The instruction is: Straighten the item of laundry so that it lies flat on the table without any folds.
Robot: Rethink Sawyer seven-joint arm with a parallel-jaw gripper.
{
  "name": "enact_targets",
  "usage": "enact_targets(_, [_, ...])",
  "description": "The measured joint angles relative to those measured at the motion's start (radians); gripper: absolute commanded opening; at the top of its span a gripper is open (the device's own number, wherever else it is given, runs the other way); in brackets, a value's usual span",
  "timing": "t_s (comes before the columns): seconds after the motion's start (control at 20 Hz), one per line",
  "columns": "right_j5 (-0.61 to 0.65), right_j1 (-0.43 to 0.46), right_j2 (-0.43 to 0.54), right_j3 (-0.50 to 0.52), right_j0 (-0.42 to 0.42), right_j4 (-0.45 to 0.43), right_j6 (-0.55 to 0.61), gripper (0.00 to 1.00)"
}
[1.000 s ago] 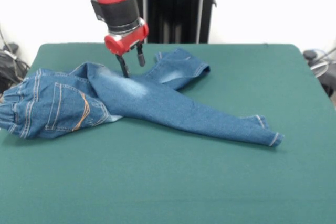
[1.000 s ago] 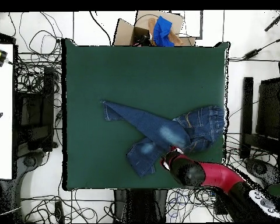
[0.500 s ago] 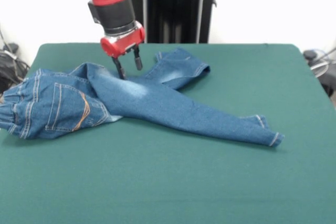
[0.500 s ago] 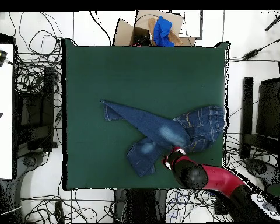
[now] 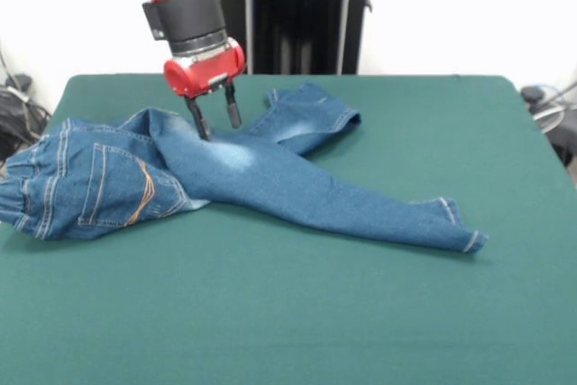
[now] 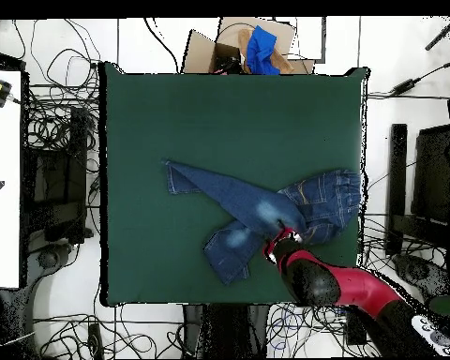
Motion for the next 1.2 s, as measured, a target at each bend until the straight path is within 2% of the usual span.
enact_targets(0.25, [-0.071,-0.012,0.091,0.025,-0.038,-0.042,0.0,1.0])
enact_targets(0.75, [-0.115,-0.05,0.153,0.049,-0.052,-0.044,0.0,1.0])
enact_targets(0.9, [-0.133,-0.055,0.184,0.064,-0.073,-0.051,0.0,1.0])
enact_targets(0.95, [-0.151,-0.055,0.222,0.082,-0.102,-0.073,0.0,1.0])
enact_targets(1.2, [-0.226,-0.056,0.287,0.128,-0.162,-0.13,0.0,1.0])
